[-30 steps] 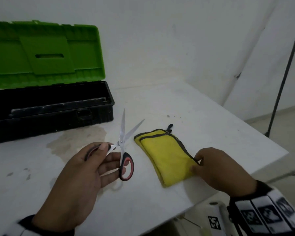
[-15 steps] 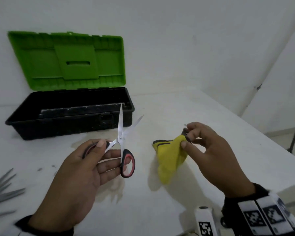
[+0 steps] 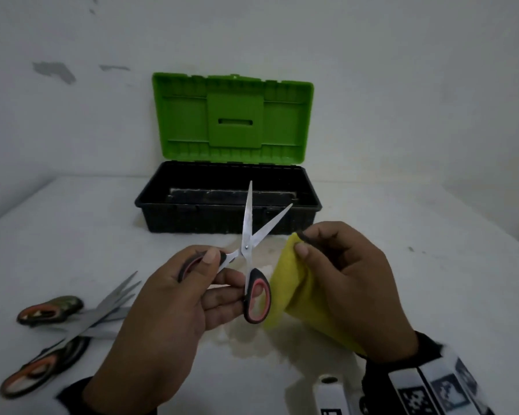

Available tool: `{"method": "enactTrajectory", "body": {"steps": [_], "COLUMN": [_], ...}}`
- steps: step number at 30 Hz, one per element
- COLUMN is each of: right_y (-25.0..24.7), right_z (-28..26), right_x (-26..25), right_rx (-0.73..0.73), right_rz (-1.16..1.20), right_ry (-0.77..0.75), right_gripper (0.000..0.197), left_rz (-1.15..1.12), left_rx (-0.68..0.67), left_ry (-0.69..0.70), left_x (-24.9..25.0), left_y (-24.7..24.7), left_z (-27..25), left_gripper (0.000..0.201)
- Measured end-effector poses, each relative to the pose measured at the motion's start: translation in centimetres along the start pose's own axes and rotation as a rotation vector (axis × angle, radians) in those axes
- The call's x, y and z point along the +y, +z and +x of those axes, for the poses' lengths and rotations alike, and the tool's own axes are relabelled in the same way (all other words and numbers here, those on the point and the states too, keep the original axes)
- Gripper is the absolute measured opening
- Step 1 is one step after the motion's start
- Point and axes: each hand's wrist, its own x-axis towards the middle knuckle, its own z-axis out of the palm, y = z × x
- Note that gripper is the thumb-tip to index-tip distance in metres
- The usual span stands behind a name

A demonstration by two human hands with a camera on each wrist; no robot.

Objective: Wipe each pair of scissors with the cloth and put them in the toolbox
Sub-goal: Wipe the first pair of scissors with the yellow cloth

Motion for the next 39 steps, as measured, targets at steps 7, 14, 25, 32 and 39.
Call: {"method": "enactTrajectory", "body": {"steps": [7,14,25,32,39], "right_y": [4.1,5.5,5.3,4.5,4.5], "right_z": [-0.2,-0.6,-0.2,0.3,0.2], "right_x": [-1.1,-1.2,-1.3,-0.7,-0.4], "right_rx": [-0.011,0.039,0.104,0.162,0.215], "right_rz": [0.031,0.211,0.230,0.164,0.184], "right_ry": [0.054,0.212,0.248,0.236,0.250], "right_gripper": [0.023,0.015,0.016,0.019,0.022], "left_rz": [0.025,0.050,0.097,0.096,0.075], "left_rx": [0.026,0.008,-0.050,-0.080,-0.105], "left_ry": [-0.008,-0.007,0.015,-0.010,-0.037], "left_x": [0.5,0.3,0.6,0.7,0.9], "left_y": [-1.4,-1.8,-1.6,-1.8,-1.6], "left_z": [-0.5,-0.5,-0.3,-0.2,-0.2], "left_gripper": [0.035,0.037,0.036,0.036,0.034]}}
